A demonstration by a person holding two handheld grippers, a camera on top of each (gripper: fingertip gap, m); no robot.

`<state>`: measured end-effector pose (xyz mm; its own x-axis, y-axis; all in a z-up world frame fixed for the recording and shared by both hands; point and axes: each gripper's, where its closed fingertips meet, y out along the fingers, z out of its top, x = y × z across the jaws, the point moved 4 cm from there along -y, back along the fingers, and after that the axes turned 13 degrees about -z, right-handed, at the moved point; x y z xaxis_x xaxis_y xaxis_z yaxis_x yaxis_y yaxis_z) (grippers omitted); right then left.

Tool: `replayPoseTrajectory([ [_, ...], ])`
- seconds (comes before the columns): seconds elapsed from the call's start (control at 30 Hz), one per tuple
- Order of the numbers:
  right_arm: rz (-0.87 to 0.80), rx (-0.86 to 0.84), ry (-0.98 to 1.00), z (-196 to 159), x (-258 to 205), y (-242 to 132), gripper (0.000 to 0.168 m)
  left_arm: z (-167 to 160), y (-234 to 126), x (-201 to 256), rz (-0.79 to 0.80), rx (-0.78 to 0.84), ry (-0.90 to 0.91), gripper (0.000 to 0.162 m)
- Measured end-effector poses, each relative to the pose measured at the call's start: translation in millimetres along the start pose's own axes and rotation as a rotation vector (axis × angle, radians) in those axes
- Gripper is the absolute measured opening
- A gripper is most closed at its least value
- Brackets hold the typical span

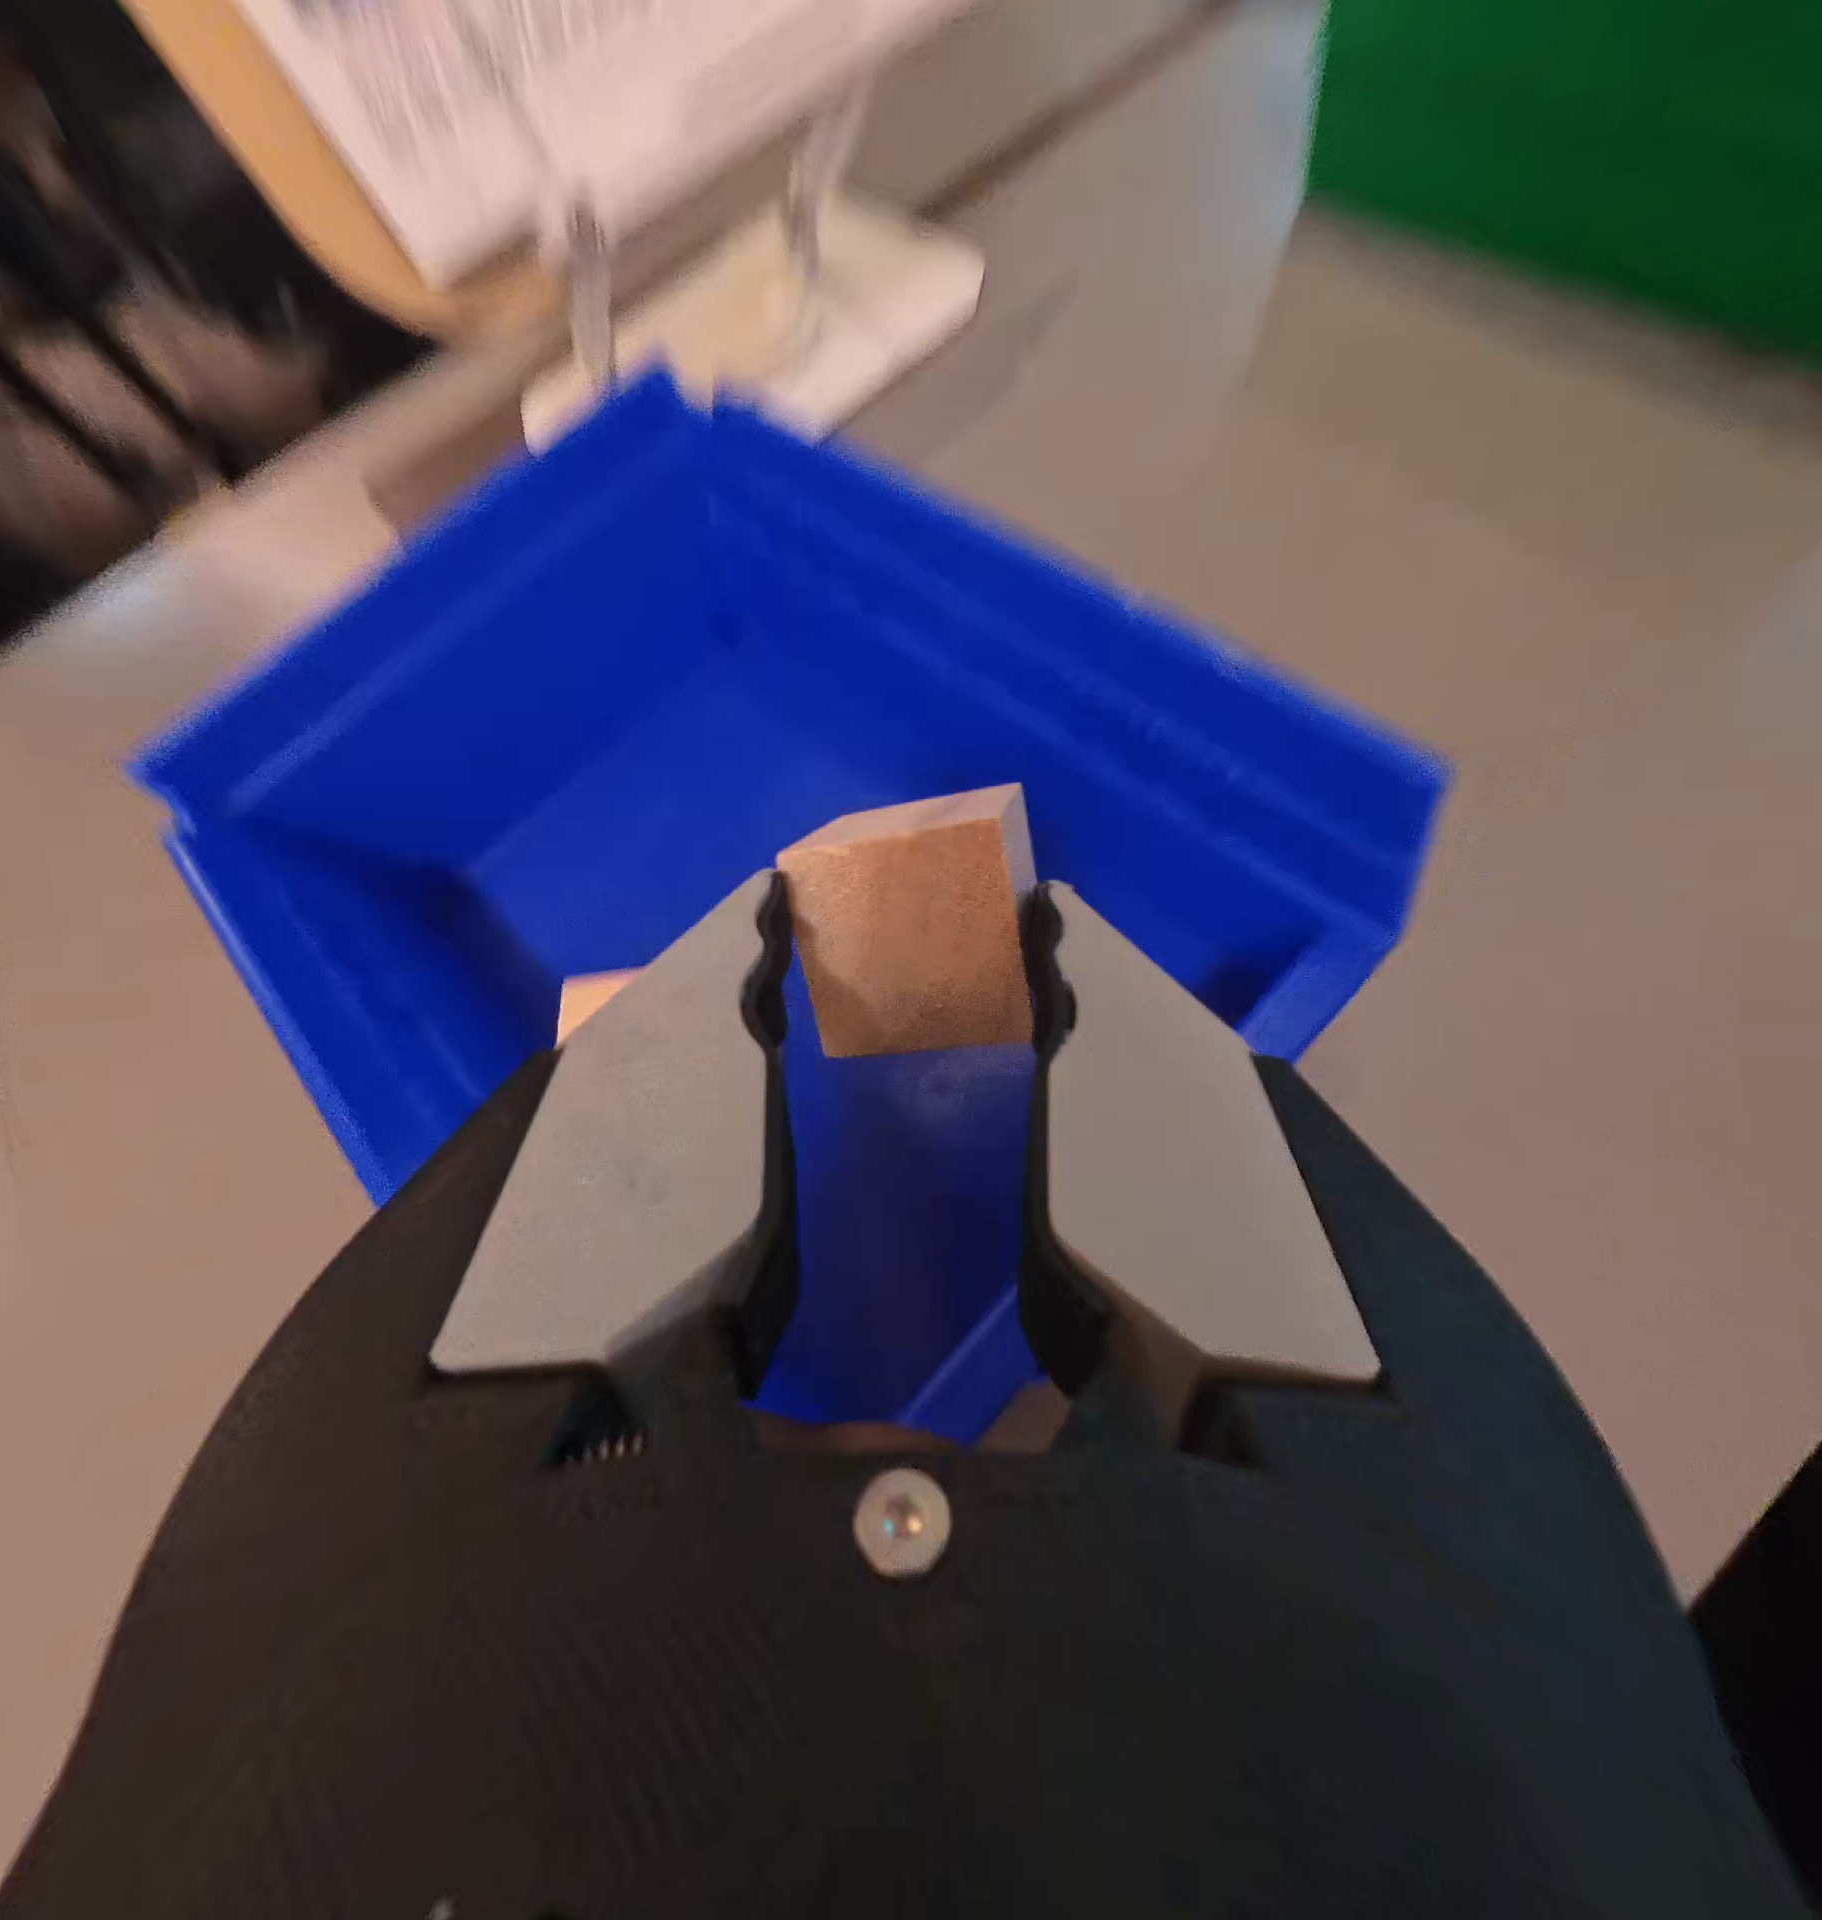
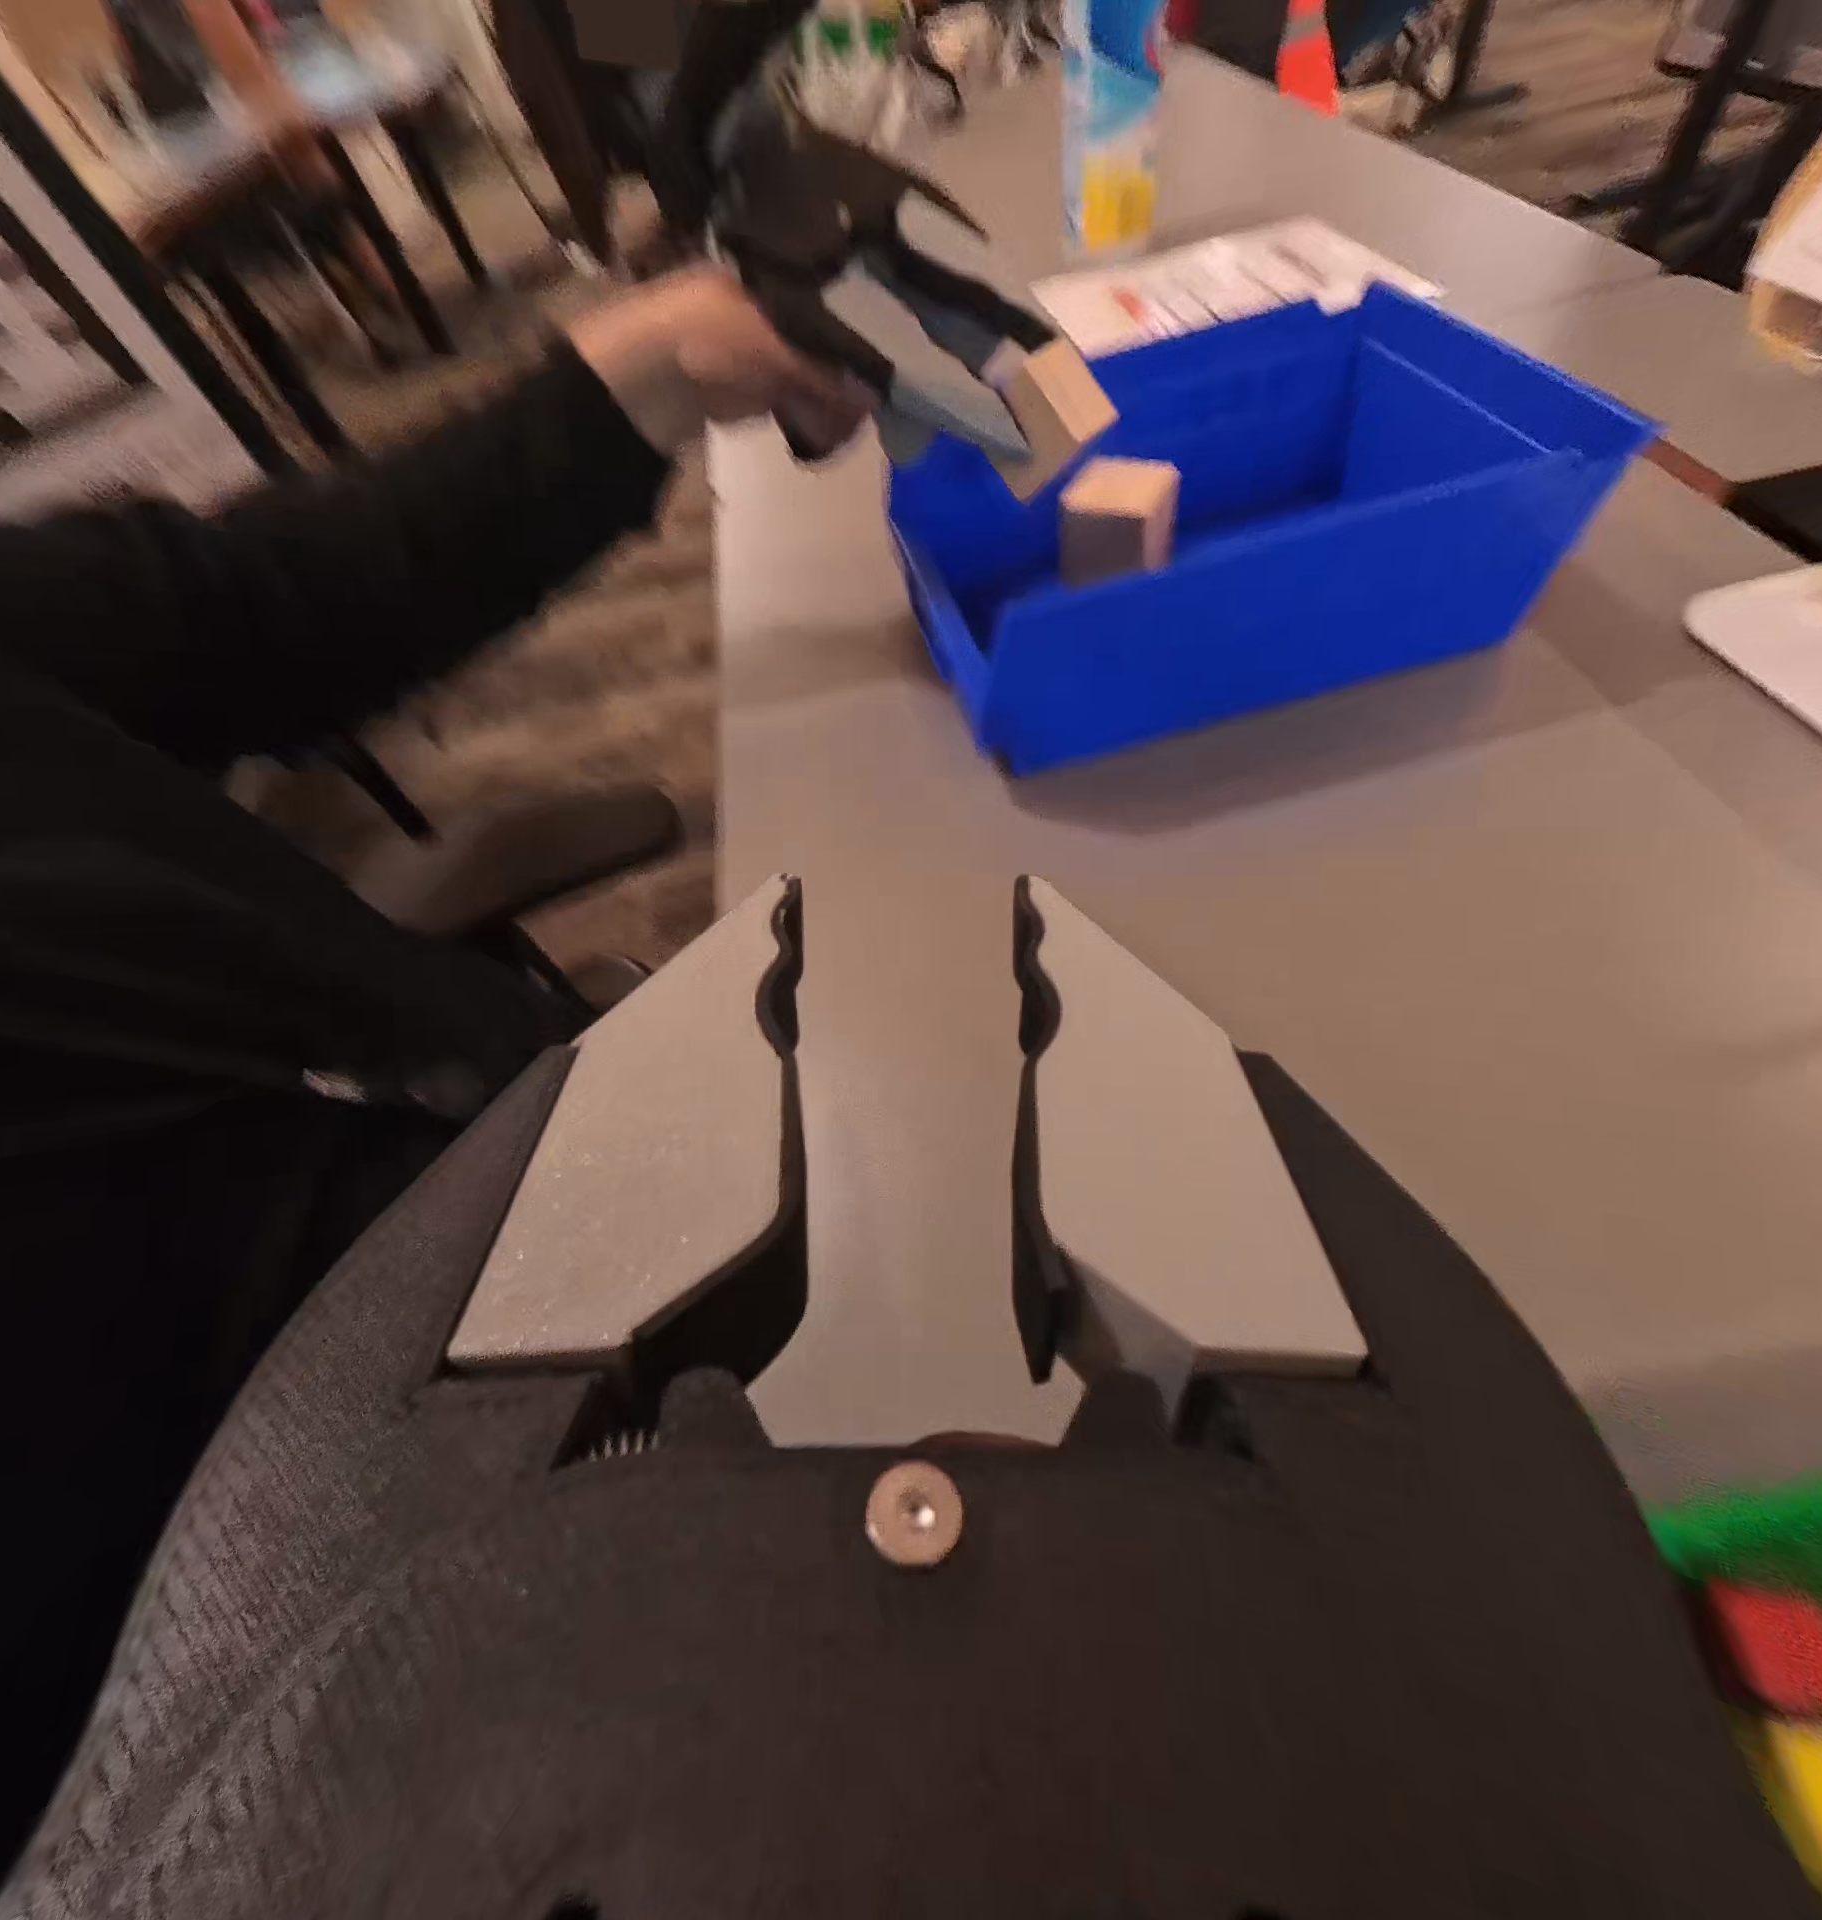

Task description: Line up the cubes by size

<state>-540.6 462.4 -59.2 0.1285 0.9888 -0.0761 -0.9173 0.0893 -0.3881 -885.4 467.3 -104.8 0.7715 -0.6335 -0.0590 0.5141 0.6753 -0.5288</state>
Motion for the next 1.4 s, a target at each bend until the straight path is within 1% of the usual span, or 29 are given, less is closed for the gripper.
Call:
replayPoseTrajectory([
  [0.03, 0.053, 0.032, 0.064, 8, -6, 4, 0.039, 12, -8, 8, -0.013, 0.118, 0.038, 0.045],
  [0.07, 0.112, 0.055, 0.127, 15, -11, 9, 0.043, 24, -18, 15, -0.02, 0.232, 0.072, 0.045],
  [0.17, 0.293, 0.076, 0.28, 29, -29, 28, 0.055, 48, -41, 49, -0.059, 0.511, 0.227, 0.045],
  [0.23, 0.364, 0.07, 0.339, 34, -38, 45, 0.062, 56, -48, 75, -0.066, 0.599, 0.354, 0.045],
  [0.3, 0.421, 0.055, 0.381, 38, -46, 64, 0.065, 61, -53, 100, -0.056, 0.65, 0.48, 0.045],
  [0.37, 0.471, 0.044, 0.434, 43, -54, 80, 0.072, 65, -56, 121, -0.042, 0.67, 0.573, 0.044],
  [0.43, 0.523, 0.037, 0.479, 50, -61, 93, 0.073, 67, -59, 135, -0.025, 0.688, 0.632, 0.044],
  [0.53, 0.534, 0.031, 0.502, 56, -64, 108, 0.074, 69, -61, 145, -0.005, 0.687, 0.687, 0.044],
  [0.63, 0.628, 0.049, 0.553, 67, -73, 113, 0.075, 67, -57, 152, -0.007, 0.651, 0.725, 0.044],
  [0.7, 0.636, 0.046, 0.559, 69, -76, 121, 0.075, 66, -55, 158, -0.018, 0.645, 0.742, 0.045],
  [0.77, 0.629, 0.028, 0.551, 69, -78, 130, 0.073, 67, -52, 164, -0.026, 0.643, 0.761, 0.045],
  [0.83, 0.686, 0.023, 0.582, 72, -83, 134, 0.07, 68, -48, 169, -0.037, 0.637, 0.776, 0.044],
  [0.87, 0.73, 0.026, 0.601, 73, -85, 133, 0.064, 68, -45, 171, -0.039, 0.631, 0.782, 0.044],
  [0.9, 0.714, 0.022, 0.614, 72, -84, 137, 0.057, 69, -44, 172, -0.036, 0.634, 0.788, 0.044],
  [0.97, 0.716, 0.037, 0.615, 70, -81, 138, 0.043, 70, -43, 173, -0.043, 0.637, 0.777, 0.043],
  [1.07, 0.692, 0.046, 0.634, 65, -77, 138, 0.043, 69, -37, 172, -0.056, 0.622, 0.727, 0.042],
  [1.2, 0.561, 0.105, 0.573, 67, -59, 124, 0.043, 71, -35, 168, -0.045, 0.62, 0.611, 0.04],
  [1.27, 0.473, 0.126, 0.478, 70, -45, 103, 0.042, 71, -37, 158, -0.013, 0.607, 0.482, 0.042],
  [1.3, 0.422, 0.13, 0.421, 71, -36, 89, 0.042, 67, -35, 151, -0.01, 0.57, 0.397, 0.04],
  [1.37, 0.279, 0.134, 0.287, 74, -9, 55, 0.042, 50, -27, 137, -0.016, 0.454, 0.221, 0.028],
  [1.4, 0.166, 0.114, 0.208, 72, 10, 38, 0.043, 39, -21, 133, -0.033, 0.388, 0.144, 0.026],
])
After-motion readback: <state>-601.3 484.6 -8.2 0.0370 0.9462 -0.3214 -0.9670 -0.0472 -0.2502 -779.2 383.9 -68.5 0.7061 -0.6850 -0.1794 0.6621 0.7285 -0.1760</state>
